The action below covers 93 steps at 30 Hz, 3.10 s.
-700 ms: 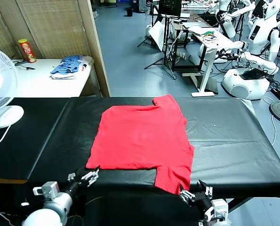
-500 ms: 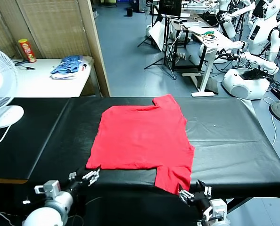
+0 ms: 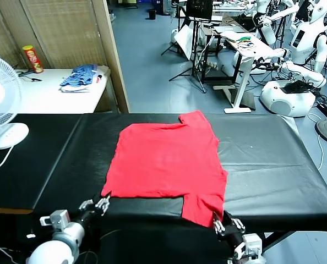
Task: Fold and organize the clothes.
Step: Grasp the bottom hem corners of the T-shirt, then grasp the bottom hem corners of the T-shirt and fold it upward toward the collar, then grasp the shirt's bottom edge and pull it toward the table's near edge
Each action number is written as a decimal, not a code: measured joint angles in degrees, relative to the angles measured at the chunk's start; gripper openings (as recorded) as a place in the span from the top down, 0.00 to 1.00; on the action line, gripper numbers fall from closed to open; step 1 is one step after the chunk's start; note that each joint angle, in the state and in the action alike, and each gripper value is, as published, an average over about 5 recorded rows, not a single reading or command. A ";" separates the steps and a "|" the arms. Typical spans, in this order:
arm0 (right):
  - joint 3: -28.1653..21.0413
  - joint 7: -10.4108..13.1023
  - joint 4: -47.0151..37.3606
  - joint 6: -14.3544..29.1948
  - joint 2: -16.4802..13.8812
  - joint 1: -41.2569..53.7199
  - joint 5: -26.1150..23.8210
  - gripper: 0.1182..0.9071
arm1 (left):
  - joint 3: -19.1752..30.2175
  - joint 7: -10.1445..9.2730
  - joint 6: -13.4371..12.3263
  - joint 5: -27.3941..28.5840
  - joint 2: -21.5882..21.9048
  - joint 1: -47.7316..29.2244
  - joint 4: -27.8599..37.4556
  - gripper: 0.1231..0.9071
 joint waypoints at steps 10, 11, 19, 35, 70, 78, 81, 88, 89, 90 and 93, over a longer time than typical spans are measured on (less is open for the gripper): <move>4.08 -1.25 4.10 3.00 -2.52 -2.00 5.43 1.00 | -1.69 -1.00 -0.34 1.51 -0.63 7.24 -7.34 1.00; 4.36 -1.64 3.60 4.00 -3.08 -1.06 6.09 1.00 | -1.93 -1.04 -0.55 1.27 -0.65 8.03 -8.15 1.00; 3.33 -2.67 -6.10 9.03 -8.36 10.64 9.31 1.00 | -1.88 -1.10 -3.48 1.90 -2.40 6.13 -9.17 1.00; -5.93 -2.44 -26.90 11.06 -15.14 34.61 11.19 1.00 | 2.25 -1.76 -5.69 7.98 -3.64 -8.25 0.86 1.00; -4.94 -5.56 -21.93 10.74 -16.08 26.17 9.57 0.55 | 4.43 -0.23 -5.28 13.16 -4.02 -11.59 9.07 0.14; -4.18 -3.19 -19.83 8.74 -15.62 24.31 9.50 0.99 | 4.27 -0.20 -4.95 12.51 -4.26 -11.01 9.12 0.55; -3.48 -1.75 -18.16 6.40 -15.33 22.87 9.53 0.99 | 4.25 -0.37 -4.52 13.55 -4.22 -10.50 8.45 0.76; -1.65 0.17 -13.13 2.37 -14.93 17.28 9.68 0.99 | 4.15 -1.72 -2.56 17.52 -3.60 -7.86 6.35 0.99; -1.37 0.22 -12.40 2.11 -14.90 16.42 9.72 0.99 | 4.07 -1.86 -2.30 18.01 -3.39 -7.23 5.85 1.00; -1.11 0.24 -11.70 1.91 -14.87 15.55 9.76 0.99 | 3.95 -1.92 -2.10 18.51 -3.15 -6.54 5.30 1.00; -0.55 0.27 -9.83 1.62 -14.68 13.20 9.89 0.99 | 3.35 -1.93 -1.67 19.77 -2.22 -4.18 3.26 1.00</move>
